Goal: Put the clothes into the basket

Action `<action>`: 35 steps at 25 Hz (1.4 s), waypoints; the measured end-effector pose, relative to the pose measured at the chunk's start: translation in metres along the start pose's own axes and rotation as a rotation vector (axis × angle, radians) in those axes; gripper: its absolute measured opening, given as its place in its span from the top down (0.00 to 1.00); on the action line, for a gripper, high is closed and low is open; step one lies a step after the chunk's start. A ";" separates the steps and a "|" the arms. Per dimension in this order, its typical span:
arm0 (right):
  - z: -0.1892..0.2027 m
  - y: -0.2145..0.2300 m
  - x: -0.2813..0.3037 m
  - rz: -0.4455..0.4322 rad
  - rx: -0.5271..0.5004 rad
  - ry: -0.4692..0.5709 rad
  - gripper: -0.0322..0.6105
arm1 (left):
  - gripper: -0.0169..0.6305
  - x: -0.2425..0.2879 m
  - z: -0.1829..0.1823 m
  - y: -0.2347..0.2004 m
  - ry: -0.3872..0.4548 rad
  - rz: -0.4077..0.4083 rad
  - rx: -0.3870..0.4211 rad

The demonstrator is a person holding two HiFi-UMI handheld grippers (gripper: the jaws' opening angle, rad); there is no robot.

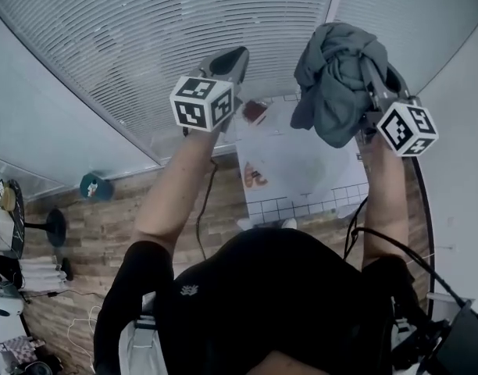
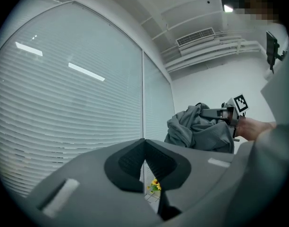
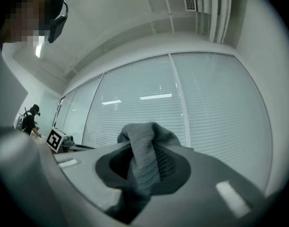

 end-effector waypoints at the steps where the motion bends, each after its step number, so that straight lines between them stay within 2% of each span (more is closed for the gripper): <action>1: -0.002 -0.004 0.002 -0.006 -0.002 0.000 0.84 | 0.97 -0.002 -0.002 -0.003 0.005 -0.006 0.005; 5: -0.001 -0.015 0.001 -0.031 -0.014 -0.004 0.84 | 0.97 -0.010 -0.009 -0.005 0.021 -0.035 0.021; 13: 0.010 -0.032 -0.001 -0.086 0.016 -0.004 0.84 | 0.97 -0.020 -0.007 0.003 0.016 -0.032 0.031; 20: 0.038 -0.033 -0.005 -0.101 0.043 -0.036 0.84 | 0.97 -0.025 0.000 0.013 -0.002 -0.023 0.057; 35: 0.097 -0.021 -0.008 -0.109 0.067 -0.144 0.84 | 0.97 -0.020 0.026 0.031 -0.044 0.004 -0.016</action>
Point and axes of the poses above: the fingertips, and each gripper's own axes: x forward along the fingers, y to its right, z out of its underside, the point moved 2 cm from there along -x, backward along the fingers, and after that the axes turned 15 degrees about x, right-handed, at the moved point
